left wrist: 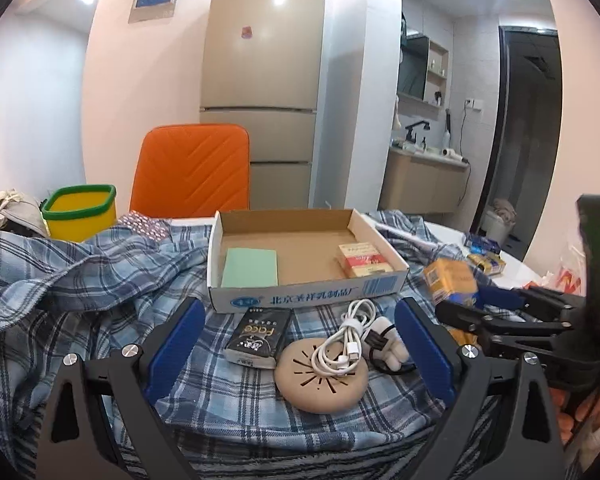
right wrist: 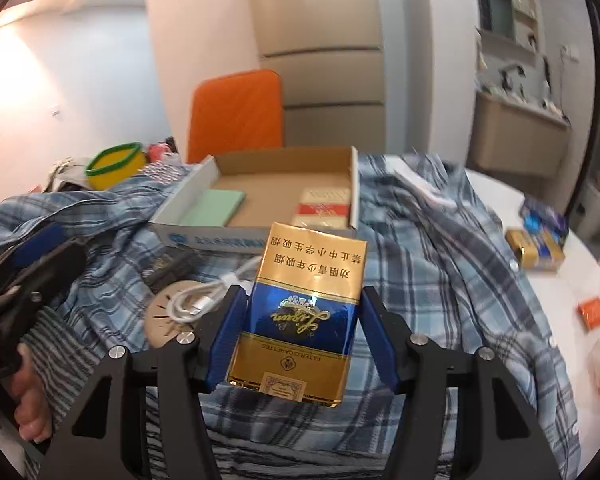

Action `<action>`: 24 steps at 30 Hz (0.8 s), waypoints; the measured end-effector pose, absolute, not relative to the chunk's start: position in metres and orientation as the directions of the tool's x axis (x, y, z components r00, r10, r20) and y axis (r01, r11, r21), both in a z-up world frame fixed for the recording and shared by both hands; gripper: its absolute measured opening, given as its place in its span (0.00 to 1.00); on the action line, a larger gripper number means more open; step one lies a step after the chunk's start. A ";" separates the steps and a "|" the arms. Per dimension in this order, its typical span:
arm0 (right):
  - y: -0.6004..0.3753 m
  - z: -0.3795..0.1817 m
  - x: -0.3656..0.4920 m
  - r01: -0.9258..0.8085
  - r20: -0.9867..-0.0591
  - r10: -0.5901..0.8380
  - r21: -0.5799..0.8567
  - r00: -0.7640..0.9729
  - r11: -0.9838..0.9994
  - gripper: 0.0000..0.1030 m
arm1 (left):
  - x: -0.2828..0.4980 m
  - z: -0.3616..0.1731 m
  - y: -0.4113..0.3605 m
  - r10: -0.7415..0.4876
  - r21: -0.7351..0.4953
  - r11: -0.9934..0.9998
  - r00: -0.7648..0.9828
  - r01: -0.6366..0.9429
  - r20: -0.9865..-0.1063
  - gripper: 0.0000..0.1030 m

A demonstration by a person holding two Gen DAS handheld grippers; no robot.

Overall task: Organize soft objects
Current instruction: 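Lift the blue-gold pack with the right tool while the left tool approaches the white cable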

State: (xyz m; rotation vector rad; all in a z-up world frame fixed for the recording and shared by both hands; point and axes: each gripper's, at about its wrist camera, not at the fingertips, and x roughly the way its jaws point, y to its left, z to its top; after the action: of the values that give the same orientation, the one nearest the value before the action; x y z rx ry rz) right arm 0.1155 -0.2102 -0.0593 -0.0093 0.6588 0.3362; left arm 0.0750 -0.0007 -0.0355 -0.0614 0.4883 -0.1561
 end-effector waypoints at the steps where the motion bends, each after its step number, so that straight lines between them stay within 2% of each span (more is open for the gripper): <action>1: -0.209 -0.058 0.115 -0.312 -0.594 0.303 0.091 0.745 0.946 0.56 | 0.078 -0.037 -0.001 -0.167 -0.098 0.986 0.864 0.137 -0.476 0.95; 2: -0.208 -0.057 0.114 -0.314 -0.589 0.303 0.088 0.749 0.945 0.56 | 0.081 -0.038 -0.001 -0.171 -0.101 0.985 0.857 0.139 -0.486 0.94; 10: -0.219 -0.063 0.122 -0.250 -0.615 0.273 0.127 0.740 0.960 0.55 | 0.104 -0.041 -0.014 -0.263 -0.147 0.965 0.767 0.219 -0.585 0.52; 16: -0.236 -0.056 0.114 -0.163 -0.561 0.229 0.166 0.796 0.973 0.55 | 0.137 -0.039 -0.040 -0.318 -0.161 0.945 0.685 0.284 -0.656 0.49; 20: -0.238 -0.057 0.118 -0.162 -0.573 0.236 0.179 0.784 0.971 0.55 | 0.157 -0.047 -0.053 -0.302 -0.132 0.946 0.654 0.297 -0.693 0.49; 24: -0.236 -0.058 0.119 -0.170 -0.578 0.241 0.175 0.779 0.970 0.55 | 0.170 -0.067 -0.048 -0.285 -0.158 0.954 0.619 0.253 -0.732 0.49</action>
State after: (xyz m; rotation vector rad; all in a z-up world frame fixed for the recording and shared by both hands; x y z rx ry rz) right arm 0.1189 -0.2364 -0.0578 0.1160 0.6399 0.2224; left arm 0.1704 -0.0484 -0.0670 -0.0405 0.8489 -0.3097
